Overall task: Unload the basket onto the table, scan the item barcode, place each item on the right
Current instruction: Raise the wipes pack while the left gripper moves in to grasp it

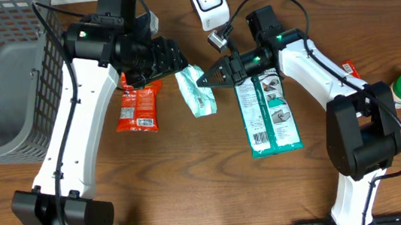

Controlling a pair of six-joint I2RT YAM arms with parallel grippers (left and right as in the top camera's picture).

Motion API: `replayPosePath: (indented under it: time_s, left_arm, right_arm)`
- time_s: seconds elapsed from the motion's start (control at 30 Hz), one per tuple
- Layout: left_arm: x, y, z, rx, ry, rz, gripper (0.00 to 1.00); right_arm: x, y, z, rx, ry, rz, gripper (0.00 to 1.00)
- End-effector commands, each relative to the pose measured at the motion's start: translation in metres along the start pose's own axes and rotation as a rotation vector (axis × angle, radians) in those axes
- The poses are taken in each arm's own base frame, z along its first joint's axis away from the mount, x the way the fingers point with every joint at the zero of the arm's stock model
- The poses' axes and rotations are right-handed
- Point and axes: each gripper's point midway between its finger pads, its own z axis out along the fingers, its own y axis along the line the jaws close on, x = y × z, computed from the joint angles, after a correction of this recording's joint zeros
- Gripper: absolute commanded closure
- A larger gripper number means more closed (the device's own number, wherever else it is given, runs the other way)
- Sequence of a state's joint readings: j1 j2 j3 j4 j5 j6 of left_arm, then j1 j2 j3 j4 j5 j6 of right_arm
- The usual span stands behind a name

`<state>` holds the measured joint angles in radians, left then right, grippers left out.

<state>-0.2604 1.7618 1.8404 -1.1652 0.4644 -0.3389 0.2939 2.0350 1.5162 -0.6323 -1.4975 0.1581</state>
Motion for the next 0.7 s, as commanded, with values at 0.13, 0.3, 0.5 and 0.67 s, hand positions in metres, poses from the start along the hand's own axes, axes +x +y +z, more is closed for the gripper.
replayPosePath:
  time_s: [0.13, 0.3, 0.5, 0.67]
  left_arm:
    - [0.005, -0.006, 0.017, -0.012, 0.034, 0.032, 0.27]
    - [0.005, -0.007, 0.019, -0.01, 0.033, 0.033, 0.29]
    - [0.002, -0.008, 0.019, -0.006, 0.024, 0.038, 0.45]
    - [-0.002, -0.009, 0.019, 0.0, 0.008, 0.042, 0.47]
  right_arm:
    - [-0.008, 0.026, 0.01, -0.056, 0.029, -0.013, 0.99]
    - [-0.016, 0.029, 0.022, -0.039, 0.037, -0.022, 0.99]
    - [-0.024, 0.037, 0.028, -0.048, 0.043, -0.042, 0.99]
    - [-0.027, 0.036, 0.028, -0.033, 0.029, -0.045, 0.99]
